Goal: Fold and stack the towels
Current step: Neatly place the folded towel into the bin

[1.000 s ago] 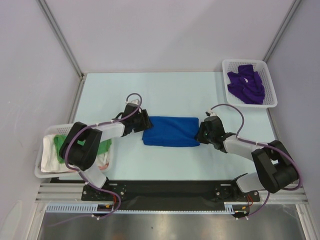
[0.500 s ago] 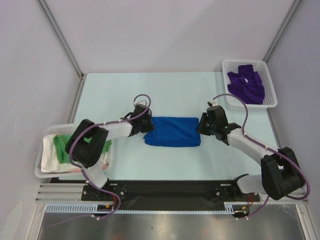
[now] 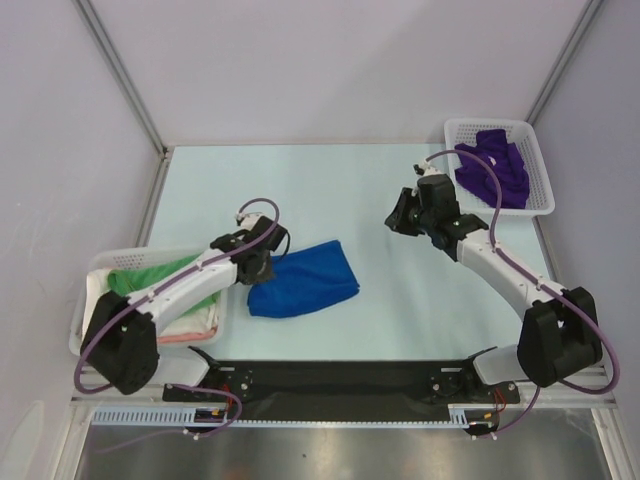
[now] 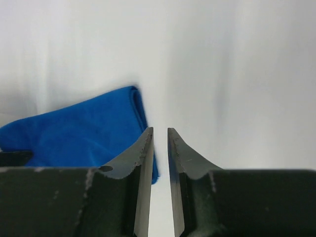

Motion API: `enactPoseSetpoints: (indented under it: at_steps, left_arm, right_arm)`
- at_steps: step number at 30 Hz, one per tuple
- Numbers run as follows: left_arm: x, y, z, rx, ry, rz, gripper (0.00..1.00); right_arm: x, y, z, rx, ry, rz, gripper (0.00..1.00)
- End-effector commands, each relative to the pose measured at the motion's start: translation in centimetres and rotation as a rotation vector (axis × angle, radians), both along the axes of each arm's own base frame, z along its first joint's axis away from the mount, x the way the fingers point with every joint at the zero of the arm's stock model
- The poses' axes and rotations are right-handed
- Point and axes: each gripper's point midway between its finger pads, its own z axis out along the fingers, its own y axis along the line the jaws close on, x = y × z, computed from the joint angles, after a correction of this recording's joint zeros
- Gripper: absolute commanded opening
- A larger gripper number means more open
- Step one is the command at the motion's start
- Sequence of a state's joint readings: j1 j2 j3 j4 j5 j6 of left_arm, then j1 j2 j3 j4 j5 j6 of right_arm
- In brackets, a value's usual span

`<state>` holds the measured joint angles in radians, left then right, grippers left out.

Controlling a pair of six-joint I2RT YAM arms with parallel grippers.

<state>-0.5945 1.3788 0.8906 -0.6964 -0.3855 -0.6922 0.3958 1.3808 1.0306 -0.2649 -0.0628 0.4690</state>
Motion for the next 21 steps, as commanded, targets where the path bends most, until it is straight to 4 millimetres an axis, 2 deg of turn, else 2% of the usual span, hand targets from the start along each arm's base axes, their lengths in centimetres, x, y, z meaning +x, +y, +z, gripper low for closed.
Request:
enactPoseSetpoints:
  at_steps: [1, 4, 5, 6, 8, 11, 14, 17, 21]
  left_arm:
    - [-0.5, 2.6, 4.7, 0.093, -0.067, 0.040, 0.00]
    - [-1.2, 4.4, 7.0, 0.172, -0.075, 0.067, 0.00]
    - [-0.7, 4.7, 8.6, 0.188, -0.108, 0.082, 0.00]
    - [-1.3, 5.4, 9.2, 0.217, -0.091, 0.092, 0.00]
    - [-1.3, 5.7, 11.3, 0.212, -0.123, 0.110, 0.01]
    - [-2.4, 6.8, 13.5, 0.226, -0.134, 0.126, 0.00]
    - [-2.7, 8.3, 14.9, 0.260, -0.153, 0.166, 0.00]
    - [-3.3, 10.4, 15.4, 0.307, -0.144, 0.211, 0.00]
    - [-3.7, 13.3, 17.4, 0.290, -0.202, 0.290, 0.00]
  right_arm:
    - [0.2, 1.1, 0.2, 0.029, -0.019, 0.056, 0.22]
    - [0.5, 1.5, -0.1, 0.045, -0.018, 0.064, 0.22]
    - [0.6, 1.6, -0.3, 0.047, -0.015, 0.060, 0.21]
    - [0.7, 1.7, -0.2, 0.055, -0.023, 0.061, 0.21]
    - [0.7, 2.1, -0.1, 0.072, -0.028, 0.065, 0.21]
    - [0.5, 2.9, -0.1, 0.067, -0.035, 0.086, 0.20]
    - [0.1, 3.3, 0.1, 0.063, -0.042, 0.096, 0.20]
    - [-0.4, 3.5, 0.1, 0.060, -0.042, 0.110, 0.19]
    - [-0.9, 3.3, 0.4, 0.057, -0.056, 0.113, 0.19]
